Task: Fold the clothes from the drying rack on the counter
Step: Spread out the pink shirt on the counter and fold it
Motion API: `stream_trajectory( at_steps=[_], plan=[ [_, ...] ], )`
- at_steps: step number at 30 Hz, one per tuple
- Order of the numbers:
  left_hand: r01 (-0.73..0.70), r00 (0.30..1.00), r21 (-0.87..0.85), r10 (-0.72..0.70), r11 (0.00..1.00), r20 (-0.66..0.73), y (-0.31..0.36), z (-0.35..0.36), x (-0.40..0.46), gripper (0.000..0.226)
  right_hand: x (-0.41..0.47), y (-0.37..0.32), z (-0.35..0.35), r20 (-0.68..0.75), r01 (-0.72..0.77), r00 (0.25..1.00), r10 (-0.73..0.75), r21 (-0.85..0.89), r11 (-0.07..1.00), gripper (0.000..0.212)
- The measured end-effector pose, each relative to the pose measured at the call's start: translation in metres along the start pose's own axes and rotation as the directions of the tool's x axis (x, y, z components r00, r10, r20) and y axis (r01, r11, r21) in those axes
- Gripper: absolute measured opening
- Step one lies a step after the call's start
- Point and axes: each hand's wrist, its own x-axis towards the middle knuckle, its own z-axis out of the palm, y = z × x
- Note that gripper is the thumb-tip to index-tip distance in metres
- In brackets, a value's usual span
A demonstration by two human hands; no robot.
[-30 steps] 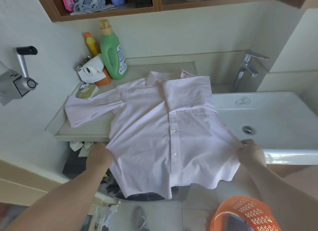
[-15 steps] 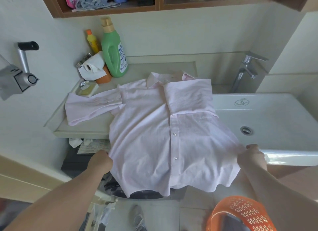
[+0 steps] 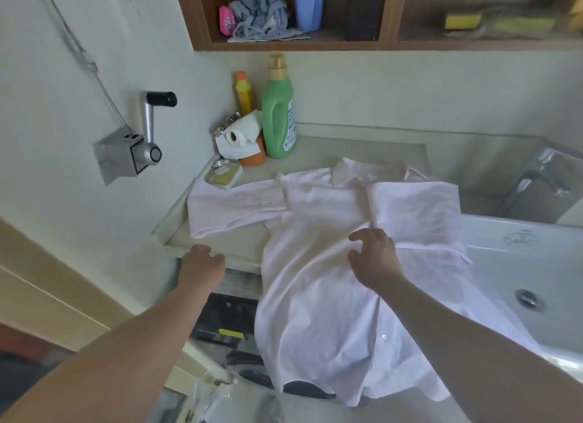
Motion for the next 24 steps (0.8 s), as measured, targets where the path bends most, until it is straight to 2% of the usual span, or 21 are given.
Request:
stream_trajectory(
  at_steps=[3,6,12,20,24],
  plan=[
    [0.028,0.998,-0.073,-0.032,0.997,-0.054,0.004,-0.026,0.04,0.044,0.025,-0.051,0.024,0.08,0.073,0.994,-0.071,-0.016,0.997,0.04],
    [0.055,0.997,-0.072,-0.058,0.996,-0.047,0.005,-0.041,0.076,0.042,0.049,-0.092,0.044,0.189,0.106,0.977,-0.096,-0.048,0.993,0.046],
    [0.186,0.982,-0.122,-0.181,0.975,0.05,0.0,-0.051,0.143,0.054,0.091,-0.162,0.076,0.285,0.091,0.956,-0.066,-0.075,0.993,0.057],
    [0.171,0.978,-0.22,-0.14,0.96,0.152,0.023,-0.04,0.177,0.045,0.113,-0.178,0.103,0.316,-0.067,0.943,0.104,-0.126,0.99,0.063],
    [0.062,0.99,-0.5,0.009,0.864,0.139,0.056,-0.052,0.175,0.022,0.119,-0.177,0.105,0.32,-0.064,0.941,0.109,-0.148,0.987,0.06]
  ],
)
